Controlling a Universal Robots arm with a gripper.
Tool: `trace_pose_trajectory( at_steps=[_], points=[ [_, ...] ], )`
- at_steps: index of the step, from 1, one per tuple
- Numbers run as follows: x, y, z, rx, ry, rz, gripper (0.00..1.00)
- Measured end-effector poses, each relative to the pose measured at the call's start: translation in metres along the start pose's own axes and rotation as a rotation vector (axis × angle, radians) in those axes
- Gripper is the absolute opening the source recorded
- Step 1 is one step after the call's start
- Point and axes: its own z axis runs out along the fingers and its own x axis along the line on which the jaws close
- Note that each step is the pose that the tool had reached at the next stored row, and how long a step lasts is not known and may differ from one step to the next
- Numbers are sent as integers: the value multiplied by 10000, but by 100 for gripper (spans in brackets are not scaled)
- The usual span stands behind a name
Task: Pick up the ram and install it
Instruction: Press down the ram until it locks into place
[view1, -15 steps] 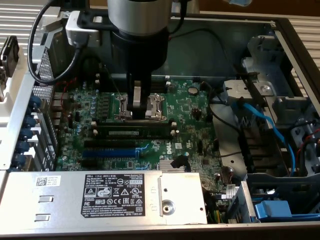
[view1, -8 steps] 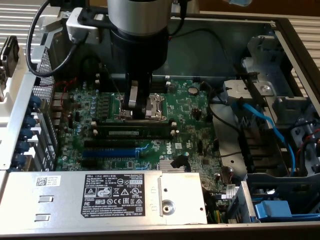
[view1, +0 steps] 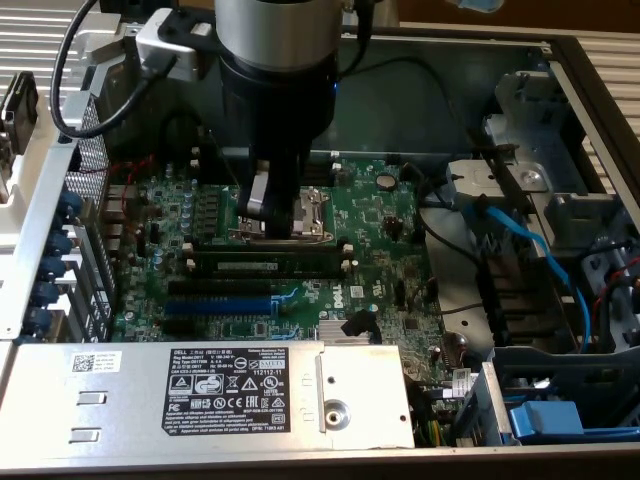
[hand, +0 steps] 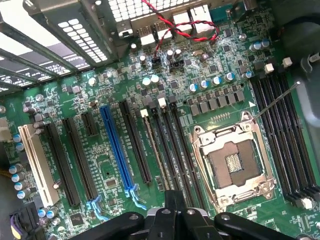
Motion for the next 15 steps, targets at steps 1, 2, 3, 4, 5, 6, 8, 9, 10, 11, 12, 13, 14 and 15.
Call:
trace_pose_trajectory(
  at_steps=[1,2,3,4,5,6,8,9,10,11,12,13,14,15],
  points=[
    [0,0,0,5,2,147,10],
    [0,0,0,10,4,287,10],
    [0,0,0,15,5,428,10],
    [0,0,0,21,8,576,10],
    [0,0,0,25,10,717,10],
    [0,0,0,31,13,867,10],
    [0,0,0,40,16,1143,10],
    [0,0,0,45,18,1281,10],
    [0,0,0,51,20,1421,10],
    [0,0,0,55,22,1562,10],
    [0,0,0,59,24,1695,10],
    [0,0,0,63,26,1827,10],
    [0,0,0,67,29,1958,10],
    [0,0,0,71,31,2091,10]
  ],
)
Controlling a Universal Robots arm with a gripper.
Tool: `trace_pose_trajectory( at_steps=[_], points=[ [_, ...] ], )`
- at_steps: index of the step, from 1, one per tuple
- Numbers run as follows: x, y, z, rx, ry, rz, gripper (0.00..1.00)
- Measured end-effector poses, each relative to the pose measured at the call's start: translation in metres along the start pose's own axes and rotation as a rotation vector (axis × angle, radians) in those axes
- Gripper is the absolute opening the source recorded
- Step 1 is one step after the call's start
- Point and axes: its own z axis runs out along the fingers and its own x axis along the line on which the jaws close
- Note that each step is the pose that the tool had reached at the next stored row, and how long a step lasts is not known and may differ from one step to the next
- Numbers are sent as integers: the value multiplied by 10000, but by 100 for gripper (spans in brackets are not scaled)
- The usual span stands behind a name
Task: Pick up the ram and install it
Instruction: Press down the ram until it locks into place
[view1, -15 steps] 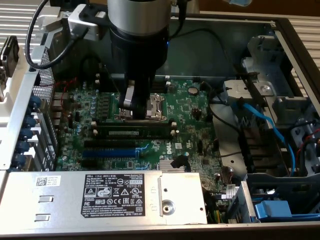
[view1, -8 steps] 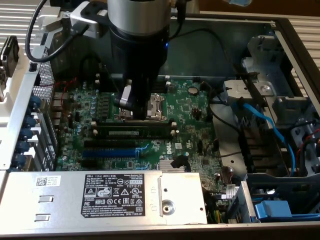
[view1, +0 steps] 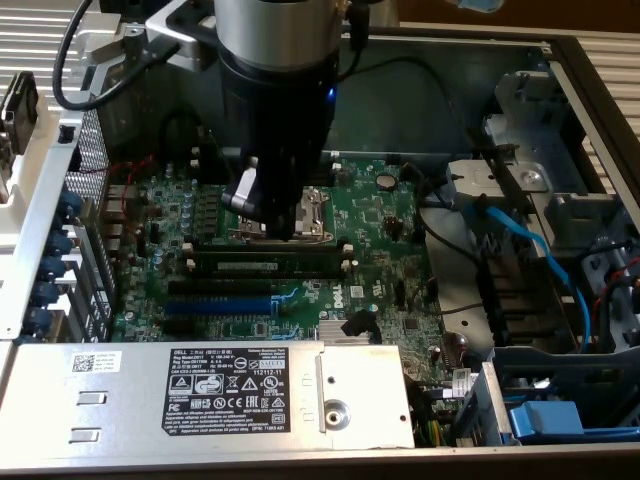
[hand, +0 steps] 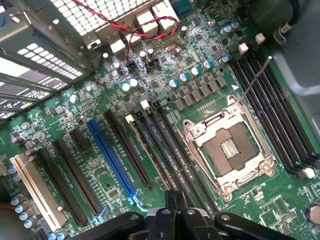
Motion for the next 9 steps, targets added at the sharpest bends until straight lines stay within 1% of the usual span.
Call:
trace_pose_trajectory(
  at_steps=[9],
  points=[
    [0,0,0,26,24,1113,10]
  ],
)
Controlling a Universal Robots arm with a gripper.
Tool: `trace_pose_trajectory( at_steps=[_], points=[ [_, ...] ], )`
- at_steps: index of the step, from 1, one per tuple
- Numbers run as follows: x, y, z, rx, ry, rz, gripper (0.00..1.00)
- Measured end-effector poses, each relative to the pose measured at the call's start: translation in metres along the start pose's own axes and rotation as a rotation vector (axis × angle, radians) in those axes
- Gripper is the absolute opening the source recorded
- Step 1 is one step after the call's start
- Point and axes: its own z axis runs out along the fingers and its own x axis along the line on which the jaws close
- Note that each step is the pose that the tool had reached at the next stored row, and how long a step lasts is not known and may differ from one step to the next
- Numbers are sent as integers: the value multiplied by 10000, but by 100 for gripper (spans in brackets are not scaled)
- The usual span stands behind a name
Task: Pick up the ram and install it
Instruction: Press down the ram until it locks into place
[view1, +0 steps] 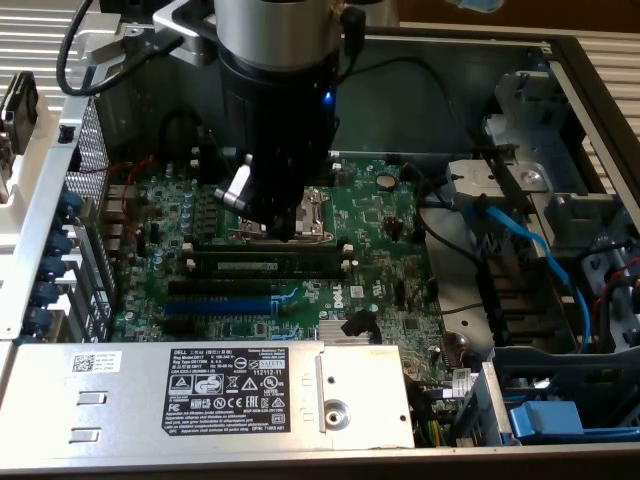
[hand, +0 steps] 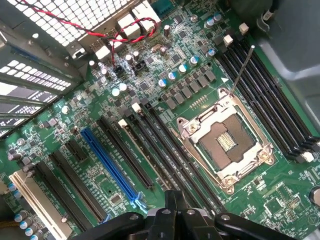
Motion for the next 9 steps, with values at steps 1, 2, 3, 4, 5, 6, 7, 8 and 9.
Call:
trace_pose_trajectory(
  at_steps=[1,2,3,4,5,6,7,8,9],
  points=[
    [0,0,0,3,2,122,10],
    [0,0,0,5,6,237,10],
    [0,0,0,7,9,359,10],
    [0,0,0,9,12,465,10],
    [0,0,0,10,15,575,10],
    [0,0,0,12,18,681,10],
    [0,0,0,13,21,782,10],
    [0,0,0,15,23,906,10],
    [0,0,0,18,26,1022,10]
  ],
)
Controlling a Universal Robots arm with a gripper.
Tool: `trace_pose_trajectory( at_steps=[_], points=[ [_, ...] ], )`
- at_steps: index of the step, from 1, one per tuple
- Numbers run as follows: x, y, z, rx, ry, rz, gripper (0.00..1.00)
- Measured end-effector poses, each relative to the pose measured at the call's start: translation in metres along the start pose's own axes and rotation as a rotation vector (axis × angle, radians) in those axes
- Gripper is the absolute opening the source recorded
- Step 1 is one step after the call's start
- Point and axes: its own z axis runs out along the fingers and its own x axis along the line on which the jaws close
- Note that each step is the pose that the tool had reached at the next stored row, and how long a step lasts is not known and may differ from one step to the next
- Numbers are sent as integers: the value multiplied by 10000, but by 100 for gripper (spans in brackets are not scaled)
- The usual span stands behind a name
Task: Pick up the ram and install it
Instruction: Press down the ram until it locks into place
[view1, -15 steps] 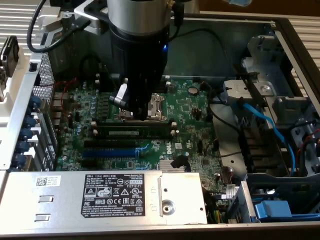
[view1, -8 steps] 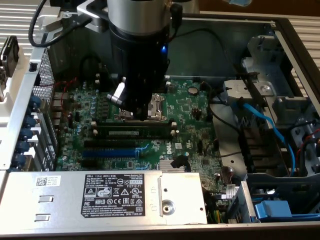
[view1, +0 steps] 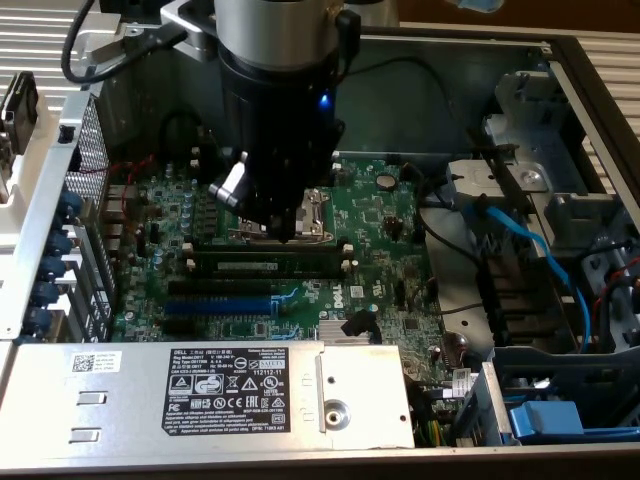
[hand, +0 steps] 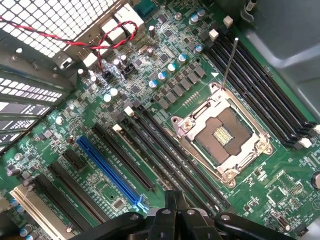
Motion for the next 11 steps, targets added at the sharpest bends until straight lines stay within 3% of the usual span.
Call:
trace_pose_trajectory(
  at_steps=[11],
  points=[
    [0,0,0,40,20,1368,10]
  ],
)
